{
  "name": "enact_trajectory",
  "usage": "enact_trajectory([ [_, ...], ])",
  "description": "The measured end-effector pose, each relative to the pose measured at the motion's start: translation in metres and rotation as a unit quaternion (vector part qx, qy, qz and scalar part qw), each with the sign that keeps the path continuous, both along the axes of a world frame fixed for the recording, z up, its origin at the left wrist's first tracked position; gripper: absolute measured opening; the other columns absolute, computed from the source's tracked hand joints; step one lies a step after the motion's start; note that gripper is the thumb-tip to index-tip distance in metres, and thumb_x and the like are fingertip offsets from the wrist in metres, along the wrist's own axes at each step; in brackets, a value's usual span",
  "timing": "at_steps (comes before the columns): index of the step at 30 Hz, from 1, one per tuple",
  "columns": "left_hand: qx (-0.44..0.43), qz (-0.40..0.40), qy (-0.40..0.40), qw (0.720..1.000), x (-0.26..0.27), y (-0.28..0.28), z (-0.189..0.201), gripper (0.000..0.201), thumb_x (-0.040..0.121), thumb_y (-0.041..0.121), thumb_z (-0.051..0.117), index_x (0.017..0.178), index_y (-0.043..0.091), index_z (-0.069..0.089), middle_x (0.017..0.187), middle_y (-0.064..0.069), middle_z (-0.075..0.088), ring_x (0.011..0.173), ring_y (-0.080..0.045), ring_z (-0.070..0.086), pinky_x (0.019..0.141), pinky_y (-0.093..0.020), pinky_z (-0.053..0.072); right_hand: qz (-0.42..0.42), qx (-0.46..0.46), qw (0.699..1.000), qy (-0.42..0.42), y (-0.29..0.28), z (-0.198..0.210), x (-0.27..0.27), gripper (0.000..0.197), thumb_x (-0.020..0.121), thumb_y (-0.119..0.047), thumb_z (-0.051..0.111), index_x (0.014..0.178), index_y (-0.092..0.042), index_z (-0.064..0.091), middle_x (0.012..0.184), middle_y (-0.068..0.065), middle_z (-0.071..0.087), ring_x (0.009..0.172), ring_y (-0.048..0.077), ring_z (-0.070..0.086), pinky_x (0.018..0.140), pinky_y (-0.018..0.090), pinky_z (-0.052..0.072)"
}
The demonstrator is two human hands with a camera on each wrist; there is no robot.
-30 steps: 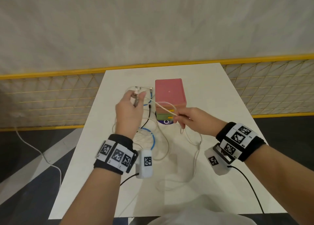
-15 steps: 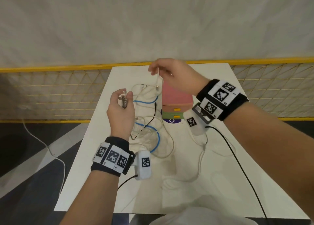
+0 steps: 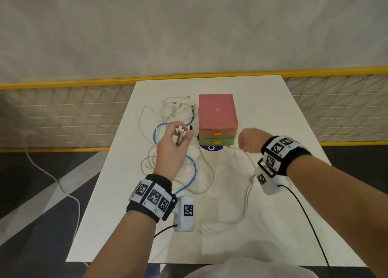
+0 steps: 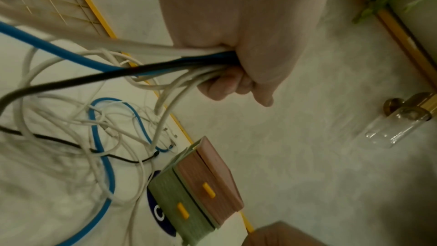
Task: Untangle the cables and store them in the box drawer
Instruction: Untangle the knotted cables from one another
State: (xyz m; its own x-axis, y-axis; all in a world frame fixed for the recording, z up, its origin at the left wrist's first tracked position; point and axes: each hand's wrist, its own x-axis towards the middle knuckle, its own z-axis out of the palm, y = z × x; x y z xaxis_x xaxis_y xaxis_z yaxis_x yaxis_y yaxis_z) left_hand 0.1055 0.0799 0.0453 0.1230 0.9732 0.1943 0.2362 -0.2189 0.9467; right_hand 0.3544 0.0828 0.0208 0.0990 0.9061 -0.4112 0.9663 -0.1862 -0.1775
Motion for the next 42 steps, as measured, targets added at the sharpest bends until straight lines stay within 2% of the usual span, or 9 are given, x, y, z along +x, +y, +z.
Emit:
enact_trajectory([
  [5, -0.018, -0.024, 0.019, 0.999, 0.013, 0.003, -0.01, 0.024, 0.09, 0.027, 0.068, 0.084, 0.013, 0.05, 0.07, 0.011, 0.047, 0.063, -0.005, 0.042, 0.064, -0.02, 0.038, -0.094, -0.027, 0.995, -0.023, -0.028, -0.055, 0.012, 0.032, 0.09, -0.015, 0.05, 0.121, -0.006, 0.053, 0.123, 0.015, 0.056, 0.111, 0.033, 0.057, 0.092, 0.037, 0.049],
  [13, -0.06, -0.036, 0.017, 0.997, 0.019, -0.001, -0.012, 0.029, 0.09, 0.032, 0.067, 0.079, 0.015, 0.046, 0.067, 0.01, 0.043, 0.056, -0.008, 0.037, 0.058, -0.024, 0.036, -0.184, 0.038, 0.982, 0.035, -0.04, -0.075, 0.013, 0.03, 0.089, -0.013, 0.049, 0.117, -0.006, 0.055, 0.118, 0.017, 0.058, 0.102, 0.034, 0.059, 0.083, 0.034, 0.047],
  [18, -0.08, -0.032, -0.009, 0.996, 0.016, -0.001, -0.013, 0.026, 0.09, 0.032, 0.068, 0.076, 0.024, 0.048, 0.067, 0.016, 0.048, 0.061, -0.007, 0.045, 0.062, -0.026, 0.04, -0.165, 0.084, 0.982, 0.027, -0.041, -0.049, 0.016, 0.032, 0.093, -0.015, 0.038, 0.109, -0.002, 0.063, 0.118, 0.017, 0.047, 0.078, 0.032, 0.057, 0.085, 0.037, 0.05],
  [23, -0.087, -0.013, -0.027, 0.996, 0.022, 0.002, -0.006, 0.013, 0.089, 0.028, 0.067, 0.09, 0.019, 0.058, 0.073, 0.013, 0.056, 0.06, -0.008, 0.048, 0.063, -0.029, 0.042, -0.163, 0.23, 0.959, 0.03, -0.055, -0.003, 0.013, 0.03, 0.096, -0.021, 0.04, 0.094, -0.001, 0.063, 0.101, 0.017, 0.059, 0.081, 0.035, 0.059, 0.072, 0.033, 0.045],
  [26, -0.11, -0.014, -0.01, 0.994, 0.033, 0.0, 0.0, 0.015, 0.089, 0.037, 0.065, 0.088, 0.022, 0.061, 0.059, 0.011, 0.052, 0.053, -0.013, 0.044, 0.058, -0.034, 0.042, -0.142, 0.287, 0.942, 0.096, -0.062, 0.013, -0.001, 0.027, 0.098, -0.016, 0.044, 0.101, 0.002, 0.063, 0.104, 0.019, 0.052, 0.078, 0.036, 0.059, 0.078, 0.032, 0.045],
  [32, -0.173, -0.068, -0.023, 0.982, 0.058, -0.007, 0.006, 0.024, 0.095, 0.039, 0.057, 0.093, 0.015, 0.063, 0.069, -0.001, 0.07, 0.04, -0.004, 0.043, 0.046, -0.023, 0.038, -0.148, 0.357, 0.883, 0.267, -0.071, 0.027, -0.036, 0.011, 0.098, -0.01, 0.04, 0.095, -0.009, 0.051, 0.079, 0.002, 0.058, 0.063, 0.006, 0.051, 0.06, 0.018, 0.035],
  [34, -0.182, -0.073, -0.044, 0.98, 0.062, -0.008, 0.009, 0.028, 0.095, 0.043, 0.056, 0.094, 0.016, 0.065, 0.059, 0.009, 0.066, 0.042, -0.004, 0.043, 0.043, -0.02, 0.037, -0.098, 0.354, 0.876, 0.312, -0.076, 0.028, -0.052, 0.009, 0.098, -0.01, 0.04, 0.097, -0.011, 0.049, 0.072, -0.007, 0.056, 0.06, -0.001, 0.053, 0.056, 0.011, 0.037],
  [39, -0.177, -0.057, -0.172, 0.968, 0.059, -0.001, 0.022, 0.011, 0.092, 0.029, 0.065, 0.089, 0.018, 0.066, 0.065, 0.004, 0.065, 0.057, -0.011, 0.063, 0.055, -0.027, 0.051, 0.024, 0.313, 0.89, 0.329, -0.084, 0.019, -0.067, 0.007, 0.099, -0.013, 0.04, 0.097, -0.011, 0.046, 0.072, 0.006, 0.06, 0.063, 0.017, 0.054, 0.061, 0.022, 0.041],
  [42, -0.137, -0.039, -0.14, 0.98, 0.052, 0.0, 0.03, 0.028, 0.09, 0.037, 0.066, 0.075, 0.014, 0.061, 0.056, 0.005, 0.055, 0.051, -0.011, 0.053, 0.053, -0.025, 0.044, 0.043, 0.287, 0.891, 0.349, -0.085, 0.016, -0.073, 0.012, 0.101, -0.016, 0.036, 0.099, -0.012, 0.047, 0.071, 0.006, 0.055, 0.064, 0.022, 0.051, 0.062, 0.028, 0.042],
])
